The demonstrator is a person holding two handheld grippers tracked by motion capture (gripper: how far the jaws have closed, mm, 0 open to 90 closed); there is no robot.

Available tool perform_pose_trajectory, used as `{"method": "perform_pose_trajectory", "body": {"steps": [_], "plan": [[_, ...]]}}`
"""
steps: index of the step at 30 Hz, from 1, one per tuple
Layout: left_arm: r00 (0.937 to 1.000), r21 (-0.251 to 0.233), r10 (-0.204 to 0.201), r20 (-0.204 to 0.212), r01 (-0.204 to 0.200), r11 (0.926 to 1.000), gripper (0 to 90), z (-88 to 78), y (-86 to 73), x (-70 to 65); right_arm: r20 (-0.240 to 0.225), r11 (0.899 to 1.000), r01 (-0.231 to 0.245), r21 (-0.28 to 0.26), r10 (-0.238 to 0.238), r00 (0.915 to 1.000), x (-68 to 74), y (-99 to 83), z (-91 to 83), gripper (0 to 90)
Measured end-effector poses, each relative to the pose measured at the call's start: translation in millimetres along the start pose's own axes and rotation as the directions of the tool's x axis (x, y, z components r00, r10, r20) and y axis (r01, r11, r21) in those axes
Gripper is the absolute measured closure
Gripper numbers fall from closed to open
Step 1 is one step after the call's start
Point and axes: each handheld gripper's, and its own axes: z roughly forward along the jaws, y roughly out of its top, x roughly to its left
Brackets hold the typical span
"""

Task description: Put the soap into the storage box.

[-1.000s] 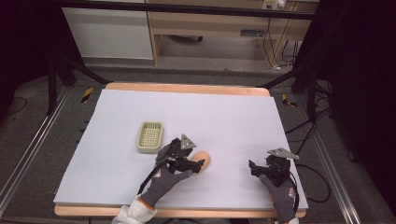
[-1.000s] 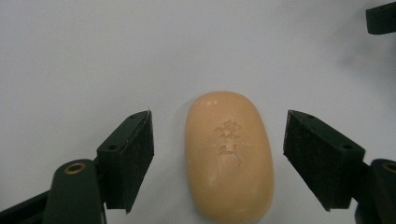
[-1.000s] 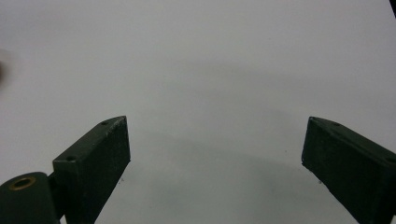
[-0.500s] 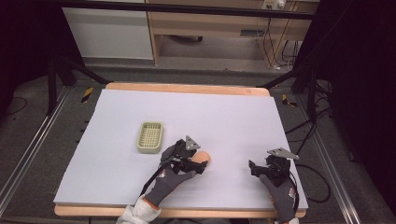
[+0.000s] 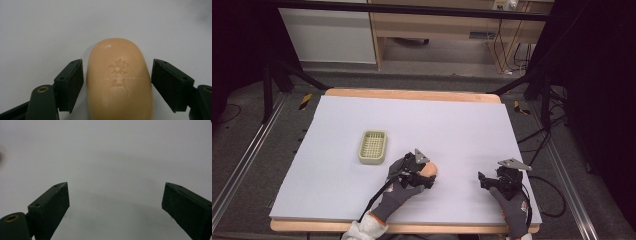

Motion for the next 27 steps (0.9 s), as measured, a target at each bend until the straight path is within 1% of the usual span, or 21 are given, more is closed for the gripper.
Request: {"method": "perform_pose_trajectory", "body": {"steps": [10,21,27], "plan": [[1.0,0.019,0.007,-0.005,-0.007,0.9998,26.9,6.7,-2.0,-1.8,-0.002,1.0,-0.001,0.001,0.001,1.0,0.0,0.0,0.2,8.0],[0.9997,0.012,0.012,-0.022,-0.012,0.9999,30.4,6.6,-3.6,-3.3,-0.001,1.0,0.0,0.002,0.0,1.0,0.1,0.0,0.5,7.9],[0.9997,0.014,0.01,-0.02,-0.01,0.9999,31.2,6.4,-3.2,-2.8,-0.002,1.0,0.0,0.003,0.0,1.0,0.3,0.0,0.7,7.9]]}}
